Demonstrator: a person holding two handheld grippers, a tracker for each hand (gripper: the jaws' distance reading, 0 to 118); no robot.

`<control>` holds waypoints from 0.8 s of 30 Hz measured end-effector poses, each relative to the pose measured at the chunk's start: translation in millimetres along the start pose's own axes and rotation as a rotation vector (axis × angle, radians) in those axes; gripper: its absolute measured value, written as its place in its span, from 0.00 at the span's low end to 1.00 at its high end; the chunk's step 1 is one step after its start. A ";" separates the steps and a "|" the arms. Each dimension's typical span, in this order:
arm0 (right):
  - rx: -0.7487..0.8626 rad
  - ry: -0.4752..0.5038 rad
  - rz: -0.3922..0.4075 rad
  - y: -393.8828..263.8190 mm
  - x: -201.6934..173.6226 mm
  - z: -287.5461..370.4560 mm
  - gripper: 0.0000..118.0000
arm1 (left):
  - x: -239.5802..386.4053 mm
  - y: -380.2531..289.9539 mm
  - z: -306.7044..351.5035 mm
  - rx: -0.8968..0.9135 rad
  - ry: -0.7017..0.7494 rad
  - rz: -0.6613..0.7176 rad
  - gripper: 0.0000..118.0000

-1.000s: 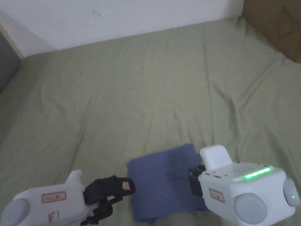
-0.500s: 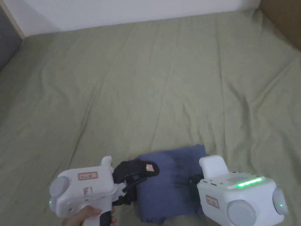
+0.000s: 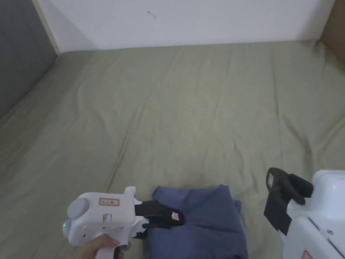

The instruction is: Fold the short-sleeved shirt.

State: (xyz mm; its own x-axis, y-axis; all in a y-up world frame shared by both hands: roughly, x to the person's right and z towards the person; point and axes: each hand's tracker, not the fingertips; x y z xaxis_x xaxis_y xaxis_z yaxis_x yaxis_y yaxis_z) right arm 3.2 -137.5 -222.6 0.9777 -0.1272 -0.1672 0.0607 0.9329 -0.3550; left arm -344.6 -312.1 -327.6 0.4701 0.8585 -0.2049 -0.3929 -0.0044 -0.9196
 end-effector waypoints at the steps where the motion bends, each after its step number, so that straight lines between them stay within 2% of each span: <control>1: 0.015 0.001 0.034 4.3 -7.4 2.0 0.00 | -1.8 12.4 22.6 0.025 0.034 -0.023 0.18; 3: 0.030 -0.010 0.085 7.1 -22.8 3.3 0.00 | 2.5 26.9 66.1 0.065 0.120 -0.105 0.18; 6: 0.023 -0.012 0.065 4.2 -35.0 2.7 0.00 | 6.8 50.3 133.9 0.134 0.302 -0.212 0.18; 9: -0.054 0.004 0.054 -1.4 -41.4 -2.5 0.00 | 1.9 74.0 193.9 0.148 0.460 -0.271 0.18; 12: -0.079 -0.025 0.076 -7.0 -48.7 -4.9 0.00 | -11.1 90.7 238.1 0.184 0.669 -0.315 0.18; 15: -0.111 -0.030 0.095 -7.8 -52.1 -12.5 0.00 | -27.4 103.1 262.9 0.226 0.850 -0.276 0.18; 16: -0.116 -0.032 0.097 -7.9 -54.1 -15.2 0.00 | -29.2 103.7 268.2 0.255 0.909 -0.305 0.19; 17: -0.126 -0.039 0.099 -7.9 -56.5 -17.7 0.00 | -33.2 105.3 271.5 0.264 0.923 -0.338 0.24; 18: -0.144 -0.045 0.102 -7.3 -58.0 -21.9 0.00 | -36.5 104.9 275.5 0.294 0.928 -0.346 0.36; 19: -0.155 -0.033 0.096 -8.5 -59.1 -25.7 0.00 | -40.3 104.6 275.8 0.308 0.920 -0.341 0.67; 20: -0.170 -0.019 0.090 -8.9 -60.6 -27.8 0.00 | -41.4 104.2 275.4 0.315 0.927 -0.331 0.89; 22: -0.198 0.004 0.092 -10.2 -63.9 -30.0 0.00 | -44.8 100.0 275.6 0.346 0.914 -0.291 0.98; 24: -0.202 0.015 0.111 -12.4 -68.7 -29.5 0.00 | -35.1 92.3 277.7 0.464 0.884 -0.241 0.99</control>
State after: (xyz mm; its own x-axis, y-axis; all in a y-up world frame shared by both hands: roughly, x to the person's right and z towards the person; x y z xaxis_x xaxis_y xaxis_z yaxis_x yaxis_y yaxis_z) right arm -70.7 -150.3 -233.8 0.9728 -0.0342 -0.2289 -0.0900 0.8553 -0.5103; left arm -616.8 -200.1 -312.2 0.9174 0.1243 -0.3780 -0.3892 0.4781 -0.7873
